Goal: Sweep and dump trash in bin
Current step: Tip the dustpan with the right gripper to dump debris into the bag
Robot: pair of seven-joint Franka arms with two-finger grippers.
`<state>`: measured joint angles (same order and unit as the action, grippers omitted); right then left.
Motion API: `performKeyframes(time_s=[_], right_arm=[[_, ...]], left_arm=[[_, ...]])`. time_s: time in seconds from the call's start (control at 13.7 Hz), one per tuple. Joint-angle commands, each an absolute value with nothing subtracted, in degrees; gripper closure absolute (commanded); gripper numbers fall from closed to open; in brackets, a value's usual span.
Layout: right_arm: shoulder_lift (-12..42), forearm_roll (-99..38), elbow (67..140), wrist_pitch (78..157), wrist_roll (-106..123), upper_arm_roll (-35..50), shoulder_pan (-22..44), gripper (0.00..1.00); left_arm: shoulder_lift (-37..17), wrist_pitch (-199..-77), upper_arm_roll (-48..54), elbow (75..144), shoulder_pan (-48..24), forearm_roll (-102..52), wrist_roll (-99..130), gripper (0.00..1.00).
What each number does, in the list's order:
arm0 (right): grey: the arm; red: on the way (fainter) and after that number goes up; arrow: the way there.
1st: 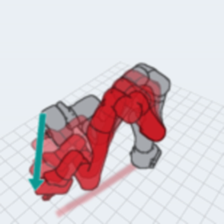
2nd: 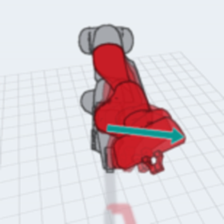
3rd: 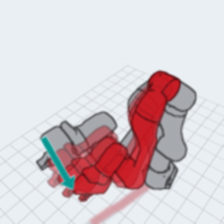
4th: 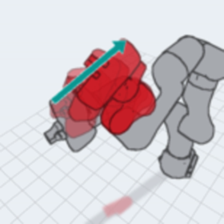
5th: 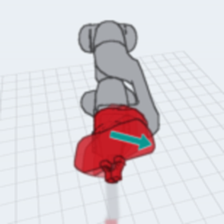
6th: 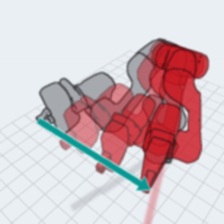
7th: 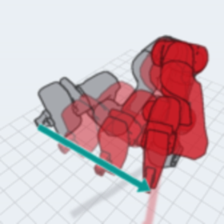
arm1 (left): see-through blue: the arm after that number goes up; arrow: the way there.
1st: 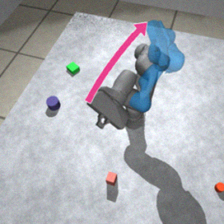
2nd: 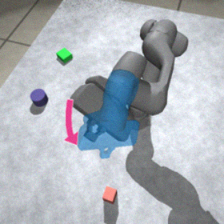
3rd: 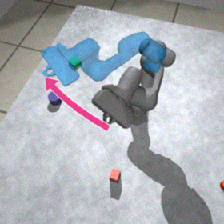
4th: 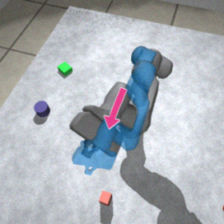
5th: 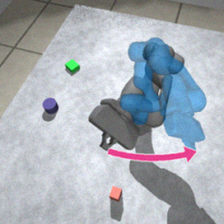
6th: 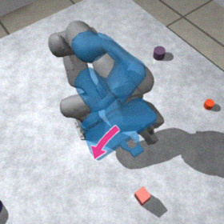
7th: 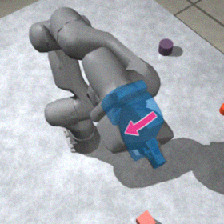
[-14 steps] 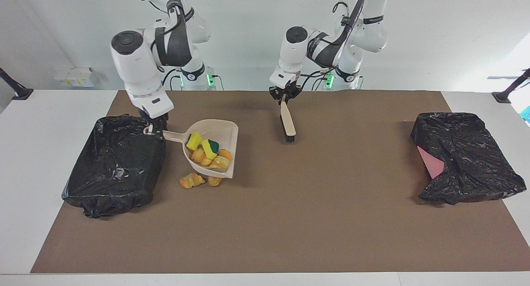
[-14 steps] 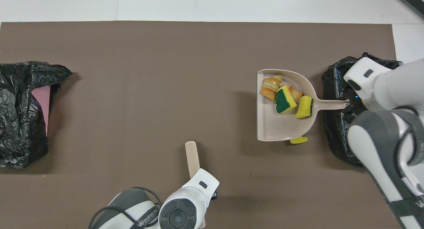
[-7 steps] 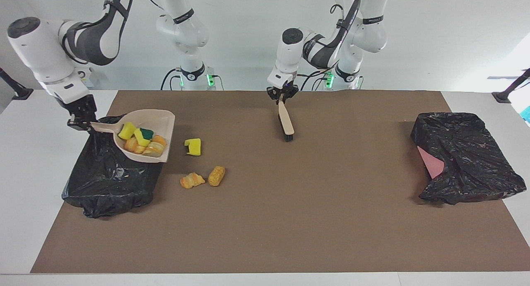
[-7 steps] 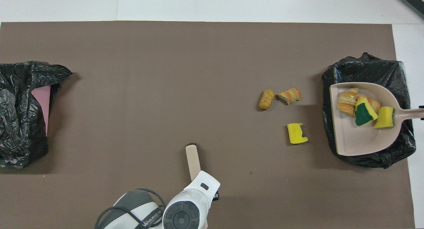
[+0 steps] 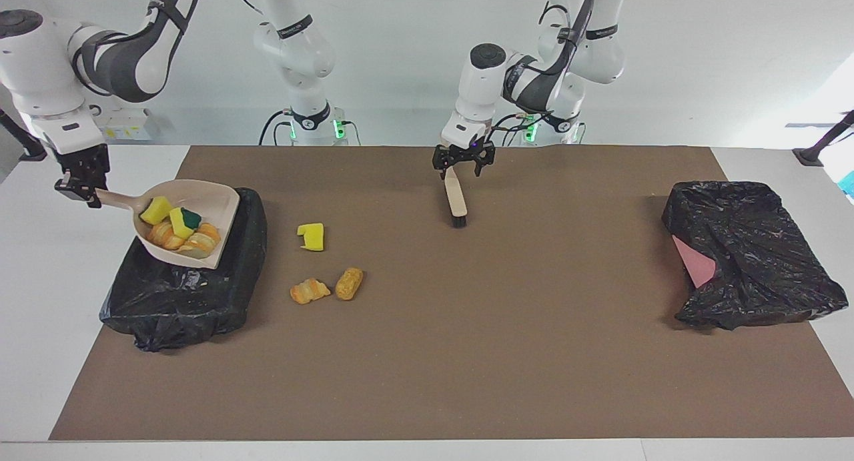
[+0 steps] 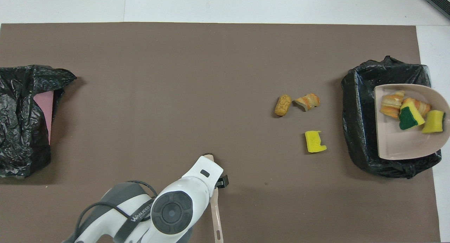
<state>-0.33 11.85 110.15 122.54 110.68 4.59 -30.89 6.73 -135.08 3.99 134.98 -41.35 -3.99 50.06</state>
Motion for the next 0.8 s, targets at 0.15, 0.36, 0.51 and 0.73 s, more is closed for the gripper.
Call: performKeyframes(time_s=[0.15,0.36,0.51,0.73], right_arm=[[0.0,23.01,109.42,121.47,100.47,5.19,-29.62,1.0],[-0.96,30.38,109.42,117.09,91.71,5.19,-25.24,1.0],[-1.49,36.71,109.51,113.83,84.93,5.27,-22.51,1.0],[-1.76,43.92,109.95,113.47,84.29,5.53,-19.96,1.0]], left_arm=[[5.28,-134.56,4.22,128.6,-29.82,-2.9,36.86,0.0],[2.65,-134.04,4.22,123.85,-24.27,-2.9,29.38,0.0],[0.63,-133.86,4.22,120.43,-19.98,-2.9,23.32,0.0],[-2.8,-129.39,4.13,113.23,-14.52,-2.9,15.49,0.0]])
